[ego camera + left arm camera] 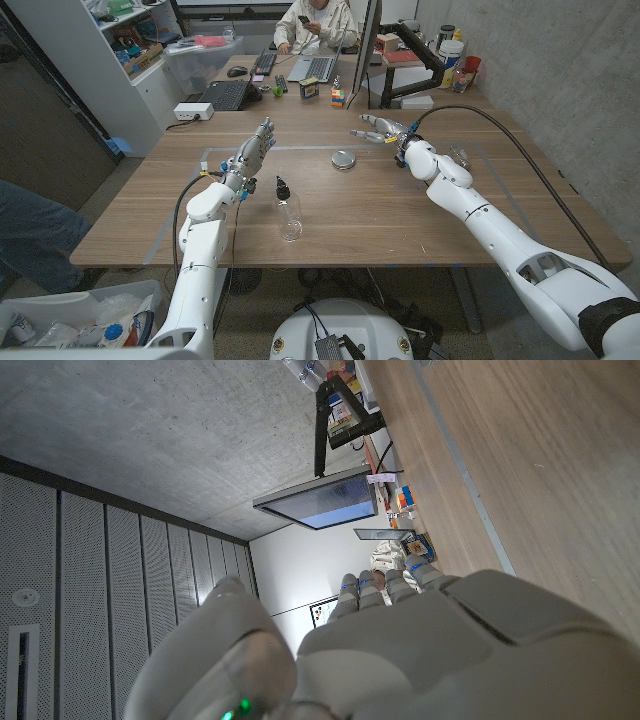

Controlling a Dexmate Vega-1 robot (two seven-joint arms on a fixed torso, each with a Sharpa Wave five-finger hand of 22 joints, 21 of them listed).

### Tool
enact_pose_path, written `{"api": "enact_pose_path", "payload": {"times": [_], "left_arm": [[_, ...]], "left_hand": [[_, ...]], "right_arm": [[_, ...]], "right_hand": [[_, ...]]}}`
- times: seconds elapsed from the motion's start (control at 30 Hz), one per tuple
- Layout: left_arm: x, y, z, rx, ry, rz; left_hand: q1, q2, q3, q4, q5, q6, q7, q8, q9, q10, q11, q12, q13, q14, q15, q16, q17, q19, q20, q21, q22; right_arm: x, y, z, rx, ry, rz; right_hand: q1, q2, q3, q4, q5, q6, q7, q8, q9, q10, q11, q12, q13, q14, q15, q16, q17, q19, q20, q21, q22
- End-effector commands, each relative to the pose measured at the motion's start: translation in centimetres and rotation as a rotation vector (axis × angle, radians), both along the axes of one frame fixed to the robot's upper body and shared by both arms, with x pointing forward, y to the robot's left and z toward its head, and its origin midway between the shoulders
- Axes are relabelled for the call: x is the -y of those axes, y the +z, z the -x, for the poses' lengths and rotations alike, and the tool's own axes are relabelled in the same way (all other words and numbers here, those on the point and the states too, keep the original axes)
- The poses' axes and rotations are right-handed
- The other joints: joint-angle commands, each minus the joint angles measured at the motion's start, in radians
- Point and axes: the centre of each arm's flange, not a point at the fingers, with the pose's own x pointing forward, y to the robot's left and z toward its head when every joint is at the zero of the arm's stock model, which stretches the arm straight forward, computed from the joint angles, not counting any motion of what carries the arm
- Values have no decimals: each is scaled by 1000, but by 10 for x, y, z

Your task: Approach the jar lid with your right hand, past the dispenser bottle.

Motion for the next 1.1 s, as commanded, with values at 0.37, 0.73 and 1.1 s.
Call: {"api": "enact_pose_path", "payload": {"times": [0.37, 0.73, 1.1], "left_arm": [[6, -2, 2, -4, -10, 1], [6, -2, 3, 1, -9, -8], [7, -1, 4, 4, -6, -11]], "left_hand": [[2, 13, -5, 1, 6, 6, -3, 6, 3, -8, 3, 7, 3, -12, -2, 4, 2, -54, -15, -8, 4], [3, 14, -6, 0, 6, 5, -3, 5, 3, -7, 4, 7, 3, -12, -1, 4, 2, -52, -15, -10, 4], [3, 16, -8, 0, 6, 6, -2, 5, 3, -7, 3, 8, 3, -12, -2, 4, 2, -52, -14, -13, 4]], "right_arm": [[-16, 4, -4, -34, -14, 134], [-25, 6, -4, -20, -7, 173], [-31, 7, -3, -5, -8, 212]], "right_hand": [[5, -4, -5, 1, 17, 18, -11, 10, 2, 9, 1, 4, 2, 9, -19, 0, 3, 1, -20, -10, 2], [8, -1, -5, 0, 23, 23, -13, 11, 2, 10, 1, 4, 2, 7, -12, -1, 3, 2, -13, -15, 2], [11, 1, -4, -1, 28, 28, -16, 12, 2, 13, 0, 5, 2, 11, -13, 0, 3, 5, -10, -20, 2]]}}
